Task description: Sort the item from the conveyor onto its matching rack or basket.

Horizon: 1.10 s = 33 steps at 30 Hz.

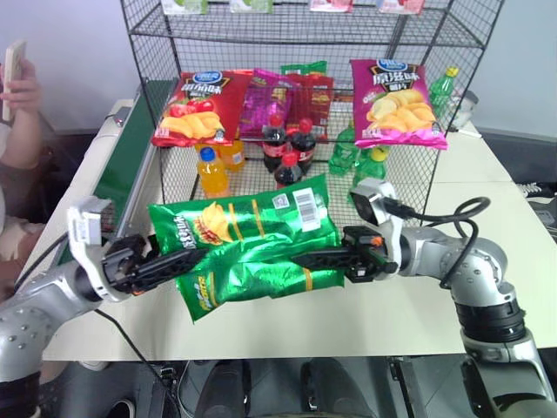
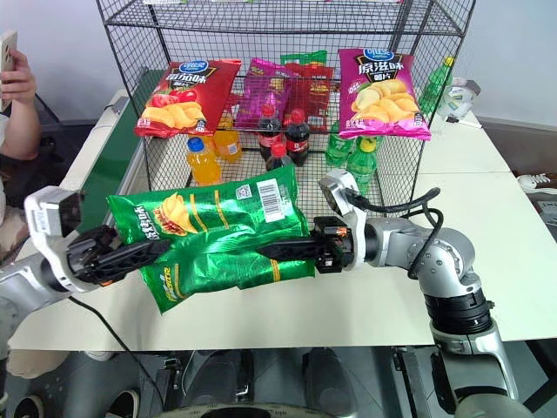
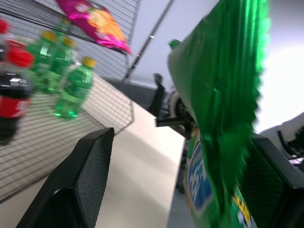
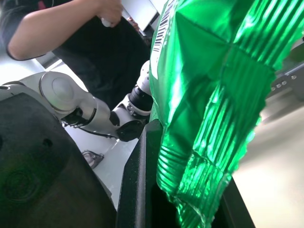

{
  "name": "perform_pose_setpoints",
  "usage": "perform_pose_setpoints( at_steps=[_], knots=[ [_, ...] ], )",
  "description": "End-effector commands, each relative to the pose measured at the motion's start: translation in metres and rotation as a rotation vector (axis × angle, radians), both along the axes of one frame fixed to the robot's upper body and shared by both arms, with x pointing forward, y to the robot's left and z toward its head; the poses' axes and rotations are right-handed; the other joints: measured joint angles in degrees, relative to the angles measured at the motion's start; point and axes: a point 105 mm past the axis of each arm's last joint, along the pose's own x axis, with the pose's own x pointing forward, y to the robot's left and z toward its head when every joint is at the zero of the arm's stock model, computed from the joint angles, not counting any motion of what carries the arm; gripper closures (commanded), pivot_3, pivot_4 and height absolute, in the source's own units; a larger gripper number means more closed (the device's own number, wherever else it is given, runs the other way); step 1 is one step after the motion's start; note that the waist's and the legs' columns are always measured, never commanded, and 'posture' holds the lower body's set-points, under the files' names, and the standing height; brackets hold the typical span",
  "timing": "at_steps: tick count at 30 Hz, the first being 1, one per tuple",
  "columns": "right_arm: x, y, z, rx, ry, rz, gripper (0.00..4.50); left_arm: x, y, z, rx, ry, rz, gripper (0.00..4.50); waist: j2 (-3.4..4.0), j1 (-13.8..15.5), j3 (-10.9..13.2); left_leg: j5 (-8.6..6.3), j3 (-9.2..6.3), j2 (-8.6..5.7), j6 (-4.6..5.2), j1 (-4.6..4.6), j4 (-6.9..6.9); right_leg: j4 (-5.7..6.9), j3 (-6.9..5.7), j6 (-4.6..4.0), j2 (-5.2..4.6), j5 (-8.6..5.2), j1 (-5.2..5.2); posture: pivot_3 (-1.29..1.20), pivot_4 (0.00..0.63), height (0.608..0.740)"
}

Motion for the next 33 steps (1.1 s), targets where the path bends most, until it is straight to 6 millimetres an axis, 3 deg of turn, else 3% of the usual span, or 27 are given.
perform_pose_setpoints(
  at_steps=[1,3,6,9,12,15,18,23,30,33],
  knots=[
    [0.015,-0.005,0.029,-0.013,-0.402,-0.224,4.47,0.007,0.023,0.008,0.023,-0.095,0.143,0.61,0.01,0.1,0.0,0.00,0.00,-0.01,0.00,-0.01,0.00,-0.01,0.00,0.00,-0.01,0.00,-0.01,0.00,0.150,0.739],
    [0.025,-0.004,0.040,-0.026,-0.635,-0.358,4.47,0.015,0.035,0.011,0.026,-0.151,0.246,0.61,0.01,0.1,0.0,0.00,0.00,-0.01,0.00,-0.01,-0.02,-0.03,-0.01,0.00,-0.01,0.00,-0.01,0.00,0.150,0.739],
    [0.042,-0.006,0.065,-0.081,-1.122,-0.579,4.47,0.024,0.045,0.010,0.035,-0.181,0.329,0.61,0.01,0.1,0.0,0.00,0.01,-0.04,-0.01,-0.02,-0.02,-0.06,-0.01,0.01,-0.01,0.00,-0.01,0.00,0.150,0.739],
    [0.048,-0.005,0.075,-0.149,-1.481,-0.651,4.47,0.031,0.046,0.006,0.057,-0.211,0.366,0.61,0.01,0.1,0.0,0.00,0.04,-0.07,-0.01,-0.03,-0.01,-0.06,-0.01,0.02,0.00,0.01,-0.02,0.00,0.150,0.739],
    [0.053,-0.007,0.078,-0.154,-1.664,-0.695,4.47,0.036,0.043,0.006,0.055,-0.236,0.371,0.61,-0.04,0.3,0.0,0.01,0.04,-0.06,-0.02,-0.03,-0.01,-0.09,-0.04,0.03,0.01,0.01,0.00,0.00,0.150,0.739],
    [0.095,-0.031,0.073,-0.456,-1.866,-0.864,4.47,0.044,0.040,0.008,0.082,-0.283,0.390,0.61,-0.04,0.2,0.0,0.01,0.06,-0.07,-0.03,-0.02,0.03,-0.08,-0.02,0.03,0.00,0.02,0.01,0.00,0.150,0.739],
    [0.124,-0.045,0.067,-0.704,-1.971,-0.910,4.47,0.049,0.036,0.007,0.100,-0.288,0.388,0.61,-0.03,0.1,0.0,0.03,0.09,-0.08,-0.05,-0.02,0.10,0.00,0.00,0.03,-0.01,0.02,0.00,0.00,0.150,0.739],
    [0.156,-0.056,0.060,-0.962,-1.944,-0.983,4.47,0.049,0.030,-0.002,0.138,-0.293,0.386,0.61,-0.02,-0.3,0.0,0.23,0.12,0.00,-0.40,-0.02,0.01,0.00,0.08,0.02,0.12,0.02,-0.09,0.00,0.150,0.739],
    [0.171,-0.047,0.050,-1.033,-1.838,-1.036,4.47,0.046,0.029,-0.008,0.141,-0.281,0.399,0.61,-0.01,-0.2,0.0,0.11,0.14,0.02,-0.18,-0.02,-0.01,0.02,0.12,0.03,0.11,0.02,-0.10,0.00,0.150,0.739],
    [0.173,-0.037,0.049,-0.987,-1.785,-1.078,4.47,0.046,0.028,-0.014,0.142,-0.261,0.401,0.61,-0.02,-0.2,0.0,0.11,0.12,0.02,-0.18,-0.01,0.02,0.04,0.08,0.03,0.09,0.02,-0.06,0.00,0.150,0.739]
  ],
)
